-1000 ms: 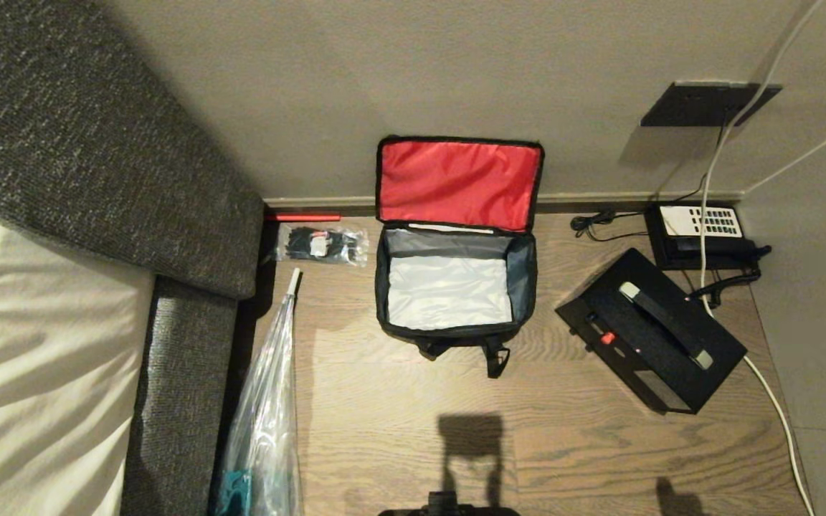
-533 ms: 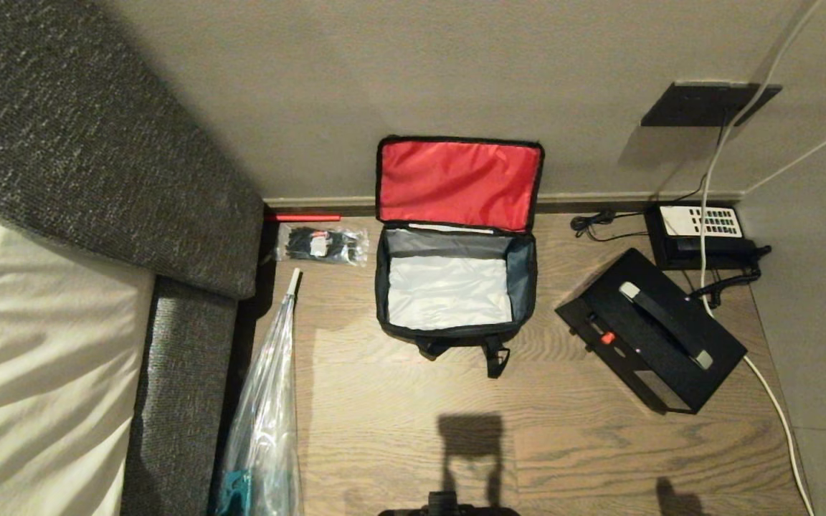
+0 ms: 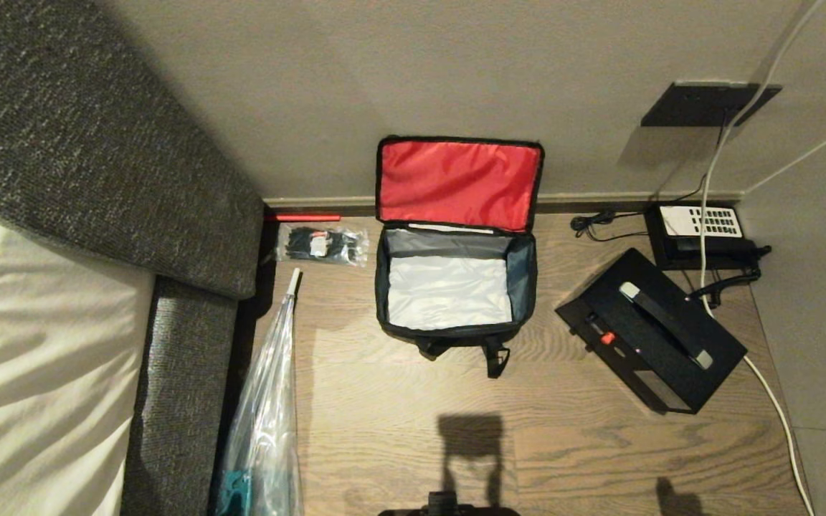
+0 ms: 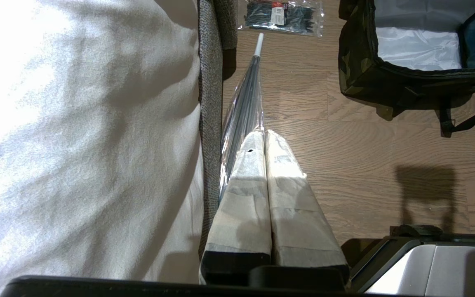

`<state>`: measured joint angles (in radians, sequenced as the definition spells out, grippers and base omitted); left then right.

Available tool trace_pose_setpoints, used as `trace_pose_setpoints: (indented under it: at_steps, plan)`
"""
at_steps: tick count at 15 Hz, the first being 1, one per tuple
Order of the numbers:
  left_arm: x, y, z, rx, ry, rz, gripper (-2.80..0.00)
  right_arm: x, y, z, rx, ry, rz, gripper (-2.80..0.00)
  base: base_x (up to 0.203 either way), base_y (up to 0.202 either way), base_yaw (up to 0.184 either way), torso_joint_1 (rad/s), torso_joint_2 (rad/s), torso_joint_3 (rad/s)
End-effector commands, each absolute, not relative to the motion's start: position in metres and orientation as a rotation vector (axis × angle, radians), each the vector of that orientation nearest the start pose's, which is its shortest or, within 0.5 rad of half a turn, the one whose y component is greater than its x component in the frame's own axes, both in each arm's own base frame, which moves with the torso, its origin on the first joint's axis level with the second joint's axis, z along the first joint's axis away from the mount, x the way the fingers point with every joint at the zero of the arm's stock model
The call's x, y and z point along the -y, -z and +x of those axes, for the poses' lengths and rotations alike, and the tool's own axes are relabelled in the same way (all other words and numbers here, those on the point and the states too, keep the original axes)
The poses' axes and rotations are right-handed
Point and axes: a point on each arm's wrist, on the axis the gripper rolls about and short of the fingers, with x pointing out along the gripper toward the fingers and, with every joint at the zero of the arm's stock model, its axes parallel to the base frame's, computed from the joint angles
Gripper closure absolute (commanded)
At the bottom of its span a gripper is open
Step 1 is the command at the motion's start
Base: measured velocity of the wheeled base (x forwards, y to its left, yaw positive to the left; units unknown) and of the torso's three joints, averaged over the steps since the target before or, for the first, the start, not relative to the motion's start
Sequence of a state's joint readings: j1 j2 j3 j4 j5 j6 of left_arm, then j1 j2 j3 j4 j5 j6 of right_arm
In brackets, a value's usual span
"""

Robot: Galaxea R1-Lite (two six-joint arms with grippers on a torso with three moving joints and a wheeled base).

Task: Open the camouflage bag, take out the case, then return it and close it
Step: Grip the handle again

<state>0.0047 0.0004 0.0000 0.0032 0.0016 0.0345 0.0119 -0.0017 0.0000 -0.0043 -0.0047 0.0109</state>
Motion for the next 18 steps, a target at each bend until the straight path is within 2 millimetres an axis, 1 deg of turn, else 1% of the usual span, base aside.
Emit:
trace_pose_setpoints:
  at_steps: [1, 7, 10, 11, 12, 13, 14, 15, 16, 17, 18]
  plan:
    - [0.000, -0.075, -0.023, -0.004, -0.006, 0.034, 0.00, 0.000, -0.076, -0.023, 0.006, -0.008, 0.011, 0.00, 0.000, 0.000, 0.000, 0.000, 0.00, 0.000]
    - [0.000, -0.075, -0.023, -0.003, -0.006, 0.034, 0.00, 0.000, -0.076, -0.023, 0.006, -0.008, 0.011, 0.00, 0.000, 0.000, 0.000, 0.000, 0.00, 0.000]
    - [0.000, -0.075, -0.023, -0.003, -0.006, 0.035, 0.00, 0.000, -0.075, -0.024, -0.020, -0.009, -0.029, 0.00, 0.000, 0.000, 0.000, 0.000, 0.00, 0.000]
    - [0.000, -0.075, -0.023, -0.003, -0.008, 0.032, 0.00, 0.000, -0.082, -0.026, -0.003, -0.008, -0.044, 0.00, 0.000, 0.000, 0.000, 0.000, 0.00, 0.000]
    - [0.000, -0.075, -0.023, -0.003, -0.006, 0.036, 0.00, 0.000, -0.095, -0.032, 0.022, -0.009, -0.043, 0.00, 0.000, 0.000, 0.000, 0.000, 0.00, 0.000]
    - [0.000, -0.075, -0.023, -0.003, -0.006, 0.034, 0.00, 0.000, -0.114, -0.043, 0.029, -0.018, -0.041, 0.00, 0.000, 0.000, 0.000, 0.000, 0.00, 0.000]
    - [0.000, -0.075, -0.023, -0.003, -0.006, 0.035, 0.00, 0.000, -0.136, -0.062, 0.033, -0.043, -0.039, 0.00, 0.000, 0.000, 0.000, 0.000, 0.00, 0.000]
    - [0.000, -0.075, -0.023, -0.003, -0.006, 0.035, 0.00, 0.000, -0.154, -0.083, 0.026, -0.078, -0.037, 0.00, 0.000, 0.000, 0.000, 0.000, 0.00, 0.000]
    - [0.000, -0.075, -0.023, -0.003, -0.008, 0.034, 0.00, -0.001, -0.167, -0.101, 0.028, -0.104, -0.036, 0.00, 0.000, 0.000, 0.000, 0.000, 0.00, 0.000]
    - [0.000, -0.075, -0.023, -0.003, -0.006, 0.034, 0.00, -0.001, -0.176, -0.114, 0.052, -0.126, -0.034, 0.00, 0.000, 0.000, 0.000, 0.000, 0.00, 0.000]
    - [0.000, -0.075, -0.023, -0.003, -0.008, 0.037, 0.00, -0.002, -0.178, -0.120, 0.047, -0.153, -0.030, 0.00, 0.000, 0.000, 0.000, 0.000, 0.00, 0.000]
